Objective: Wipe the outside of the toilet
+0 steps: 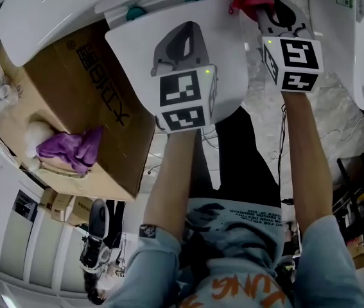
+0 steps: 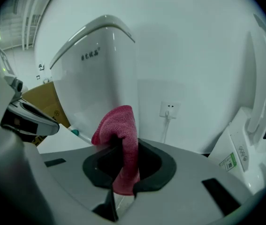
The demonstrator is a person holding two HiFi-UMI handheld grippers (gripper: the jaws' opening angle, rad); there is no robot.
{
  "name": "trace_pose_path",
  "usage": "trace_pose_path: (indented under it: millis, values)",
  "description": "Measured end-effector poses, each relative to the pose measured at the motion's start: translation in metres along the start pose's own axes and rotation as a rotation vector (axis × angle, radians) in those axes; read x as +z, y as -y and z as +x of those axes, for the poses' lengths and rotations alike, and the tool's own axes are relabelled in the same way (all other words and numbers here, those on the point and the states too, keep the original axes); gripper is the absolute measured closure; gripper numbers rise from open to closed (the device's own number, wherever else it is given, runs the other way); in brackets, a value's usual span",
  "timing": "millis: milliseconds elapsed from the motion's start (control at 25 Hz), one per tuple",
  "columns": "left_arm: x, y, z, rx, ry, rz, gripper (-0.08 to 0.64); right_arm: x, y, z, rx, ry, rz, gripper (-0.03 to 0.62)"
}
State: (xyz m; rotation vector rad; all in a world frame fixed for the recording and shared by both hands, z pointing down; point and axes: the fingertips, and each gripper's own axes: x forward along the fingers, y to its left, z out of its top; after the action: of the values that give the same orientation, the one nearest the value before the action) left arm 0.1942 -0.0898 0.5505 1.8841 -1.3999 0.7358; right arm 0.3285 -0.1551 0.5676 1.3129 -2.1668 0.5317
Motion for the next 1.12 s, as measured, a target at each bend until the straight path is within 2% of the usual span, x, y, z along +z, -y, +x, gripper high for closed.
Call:
trace_pose_path:
  millis: [240, 360, 440, 560, 680, 760, 840, 960, 1120]
  values:
    - [-0.002, -0.004, -0.036, -0.042, 0.071, 0.003, 0.535, 0.009, -0.029, -0.045, 0.004, 0.072, 0.072, 0.522]
    - [-0.003, -0.011, -0.058, -0.091, 0.125, 0.019, 0.535, 0.011, -0.052, -0.061, -0.004, 0.106, 0.127, 0.522]
    - [-0.012, -0.020, -0.082, -0.116, 0.136, -0.008, 0.535, 0.010, -0.074, -0.075, 0.001, 0.117, 0.146, 0.522]
    - [-0.010, -0.046, -0.126, -0.095, 0.164, -0.069, 0.535, 0.023, -0.109, -0.092, 0.028, 0.140, 0.140, 0.522]
    - [-0.002, -0.069, -0.165, -0.038, 0.209, -0.077, 0.535, 0.047, -0.135, -0.112, 0.032, 0.183, 0.153, 0.522]
    - [-0.001, -0.081, -0.195, -0.019, 0.236, -0.120, 0.535, 0.066, -0.155, -0.131, 0.042, 0.212, 0.171, 0.522]
    - [0.015, -0.083, -0.230, -0.045, 0.307, -0.154, 0.535, 0.089, -0.177, -0.149, 0.059, 0.240, 0.166, 0.522]
    - [0.042, -0.079, -0.273, -0.077, 0.385, -0.126, 0.535, 0.130, -0.199, -0.176, 0.065, 0.297, 0.139, 0.522]
    - [0.079, -0.093, -0.333, -0.053, 0.488, -0.150, 0.534, 0.180, -0.226, -0.213, 0.076, 0.376, 0.123, 0.523]
